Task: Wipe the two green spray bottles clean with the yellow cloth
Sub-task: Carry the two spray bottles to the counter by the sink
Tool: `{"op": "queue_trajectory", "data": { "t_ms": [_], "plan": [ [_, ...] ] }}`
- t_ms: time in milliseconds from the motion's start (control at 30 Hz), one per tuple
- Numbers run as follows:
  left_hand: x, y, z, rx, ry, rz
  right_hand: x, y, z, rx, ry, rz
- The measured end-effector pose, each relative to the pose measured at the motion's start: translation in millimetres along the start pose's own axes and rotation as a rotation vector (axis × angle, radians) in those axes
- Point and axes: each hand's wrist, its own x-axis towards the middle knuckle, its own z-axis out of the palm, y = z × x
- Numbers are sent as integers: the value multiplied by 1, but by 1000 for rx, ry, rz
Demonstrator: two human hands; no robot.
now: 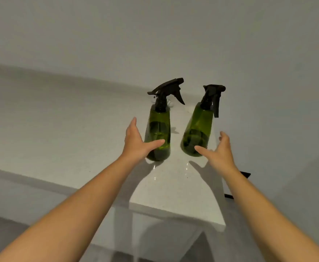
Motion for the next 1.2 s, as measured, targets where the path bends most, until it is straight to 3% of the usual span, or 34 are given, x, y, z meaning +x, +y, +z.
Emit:
{"op": "queue_trajectory", "data": {
  "t_ms": [267, 533, 733, 967, 1200],
  "plan": [
    [59, -11, 40, -164, 35, 6, 85, 20, 21, 148, -90, -77],
    [73, -16, 48, -114, 137, 75, 99, 26, 29, 185, -33, -79],
    [75, -16, 36, -191, 142, 23, 97, 9, 36, 283, -64, -31],
    [48, -30, -17, -361, 157, -40, 74, -34, 71, 296, -179, -132],
    [21, -55, -130, -408, 301, -37, 39, -102, 162, 288, -339, -242]
  ]
}}
